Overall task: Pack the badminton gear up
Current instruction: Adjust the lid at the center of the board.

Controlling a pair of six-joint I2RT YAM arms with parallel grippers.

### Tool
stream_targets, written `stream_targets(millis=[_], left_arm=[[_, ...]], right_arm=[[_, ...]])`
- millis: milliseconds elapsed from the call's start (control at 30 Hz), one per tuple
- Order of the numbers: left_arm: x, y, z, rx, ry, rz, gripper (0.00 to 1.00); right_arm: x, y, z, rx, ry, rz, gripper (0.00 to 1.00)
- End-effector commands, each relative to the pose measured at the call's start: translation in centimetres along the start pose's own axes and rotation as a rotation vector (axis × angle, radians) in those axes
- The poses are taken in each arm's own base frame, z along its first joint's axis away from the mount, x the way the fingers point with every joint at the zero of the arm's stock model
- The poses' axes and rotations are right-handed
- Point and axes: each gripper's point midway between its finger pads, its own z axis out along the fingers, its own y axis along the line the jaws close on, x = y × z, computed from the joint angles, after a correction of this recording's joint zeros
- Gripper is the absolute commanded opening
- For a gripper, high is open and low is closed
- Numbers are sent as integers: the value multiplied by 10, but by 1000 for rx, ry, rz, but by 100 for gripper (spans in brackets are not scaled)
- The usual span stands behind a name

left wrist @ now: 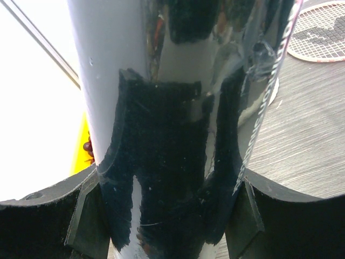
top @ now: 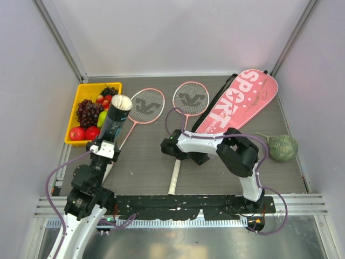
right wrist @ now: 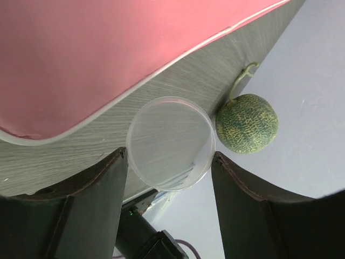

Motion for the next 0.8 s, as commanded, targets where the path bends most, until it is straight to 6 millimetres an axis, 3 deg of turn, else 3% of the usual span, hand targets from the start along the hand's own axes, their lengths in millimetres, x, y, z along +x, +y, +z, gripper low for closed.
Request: stream_targets(millis=[0,67,200,500,633,767], left_arm=[[-71,37,-46,-131,-373,-87,0],[-73,36,-46,-123,-384,-87,0],[-73,35,-46,-116,-385,-86,0],[-73,36,-48,-114,-377,-90,0],[-72,34,-47,-107,-377,-92,0],[-73,34,-47,-107,-378,-89,0]], right_arm=[[23,20,-3,-55,130,-133,66],[26,33,-3,-64,133,-185,67],[26,35,-9,-34,119,-196,67],[-11,42,-34,62,67,-316,71],[-30,57,-43,64,25,-364,83],[-37,57,-51,57,-13,-324,85]])
